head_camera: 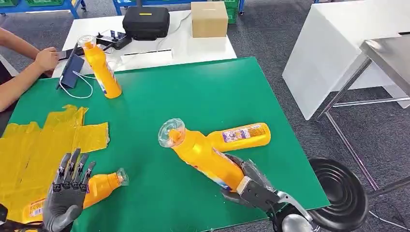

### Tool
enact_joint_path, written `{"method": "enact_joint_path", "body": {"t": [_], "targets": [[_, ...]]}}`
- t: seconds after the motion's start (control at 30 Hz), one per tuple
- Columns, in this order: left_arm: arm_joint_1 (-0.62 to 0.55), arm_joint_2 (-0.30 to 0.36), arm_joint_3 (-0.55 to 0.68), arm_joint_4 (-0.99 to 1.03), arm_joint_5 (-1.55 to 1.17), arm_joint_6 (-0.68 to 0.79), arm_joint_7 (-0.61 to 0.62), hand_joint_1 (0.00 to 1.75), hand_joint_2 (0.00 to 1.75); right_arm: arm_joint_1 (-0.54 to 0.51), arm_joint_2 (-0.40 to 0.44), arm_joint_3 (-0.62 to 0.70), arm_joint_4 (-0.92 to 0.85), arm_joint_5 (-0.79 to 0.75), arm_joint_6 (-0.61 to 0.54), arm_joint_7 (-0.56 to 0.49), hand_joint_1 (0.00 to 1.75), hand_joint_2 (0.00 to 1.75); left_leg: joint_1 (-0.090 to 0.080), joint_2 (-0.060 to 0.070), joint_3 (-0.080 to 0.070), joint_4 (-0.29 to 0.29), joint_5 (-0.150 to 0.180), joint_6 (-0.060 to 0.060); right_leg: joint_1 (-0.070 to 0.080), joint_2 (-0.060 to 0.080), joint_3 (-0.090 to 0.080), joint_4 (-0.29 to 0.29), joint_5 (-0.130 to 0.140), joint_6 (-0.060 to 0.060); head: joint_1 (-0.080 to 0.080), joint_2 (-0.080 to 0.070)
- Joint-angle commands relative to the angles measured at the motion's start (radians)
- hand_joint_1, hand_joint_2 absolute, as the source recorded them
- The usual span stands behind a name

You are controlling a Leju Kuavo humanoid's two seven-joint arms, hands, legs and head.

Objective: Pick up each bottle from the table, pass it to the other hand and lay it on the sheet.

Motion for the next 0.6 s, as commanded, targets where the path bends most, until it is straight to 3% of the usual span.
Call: {"method": "enact_joint_path", "body": {"t": [0.03,0.17,0.6], "targets": [[-0.070,-0.013,-0.125,-0.014,-0.286,0.132,-0.092,0.00,1.75,-0.177,0.152,0.200,0.266,0.050,0.010,0.087,1.75,1.75,0.000,-0.001,0.001,-0.001,0.001,0.000,0.000,0.002,0.000,-0.001,0.001,0.000,0.000,0.000],[-0.095,-0.002,-0.208,-0.033,-0.411,0.194,-0.147,0.00,1.75,-0.254,0.212,0.291,0.388,0.060,-0.008,0.103,1.75,1.75,-0.001,-0.005,0.000,-0.002,0.004,0.001,-0.001,0.001,0.000,-0.001,0.002,0.000,0.000,0.000],[-0.136,-0.004,-0.261,-0.019,-0.547,0.254,-0.194,0.00,1.75,-0.363,0.249,0.373,0.446,0.049,-0.002,0.131,1.75,1.75,-0.001,-0.004,0.000,-0.001,0.003,0.000,-0.001,0.000,-0.001,0.001,0.001,0.001,0.000,0.000]]}}
